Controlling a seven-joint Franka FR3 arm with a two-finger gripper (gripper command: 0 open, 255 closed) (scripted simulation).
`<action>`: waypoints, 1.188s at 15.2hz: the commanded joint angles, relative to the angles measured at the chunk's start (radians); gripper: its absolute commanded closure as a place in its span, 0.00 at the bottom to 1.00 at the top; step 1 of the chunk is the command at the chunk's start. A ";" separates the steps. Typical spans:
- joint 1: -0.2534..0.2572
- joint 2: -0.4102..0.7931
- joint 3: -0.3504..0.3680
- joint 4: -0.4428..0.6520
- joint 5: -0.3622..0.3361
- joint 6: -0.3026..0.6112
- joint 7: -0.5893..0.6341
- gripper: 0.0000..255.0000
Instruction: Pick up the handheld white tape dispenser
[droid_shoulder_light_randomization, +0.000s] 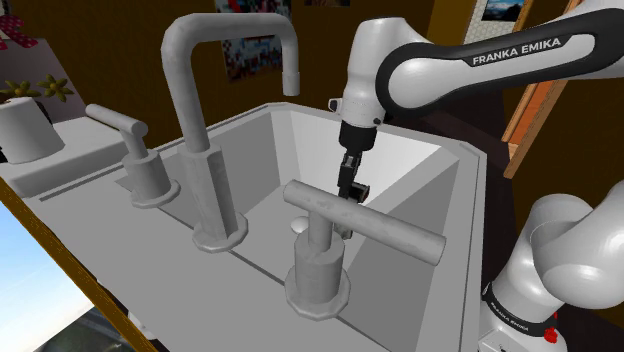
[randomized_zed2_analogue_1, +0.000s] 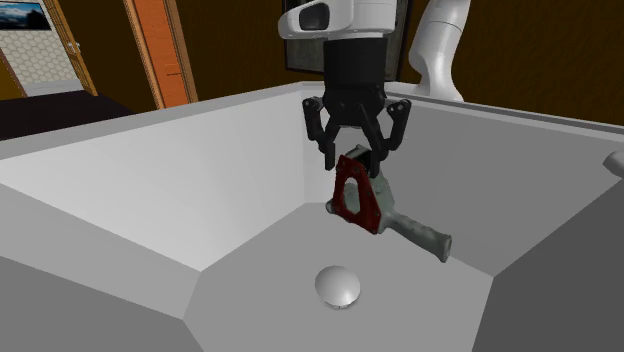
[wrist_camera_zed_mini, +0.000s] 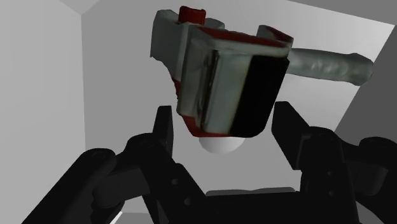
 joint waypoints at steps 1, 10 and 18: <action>0.000 0.001 0.001 -0.002 0.000 -0.001 0.000 1.00; -0.002 -0.008 -0.005 0.071 -0.005 -0.083 0.007 1.00; -0.004 -0.008 -0.010 0.179 -0.012 -0.189 0.017 1.00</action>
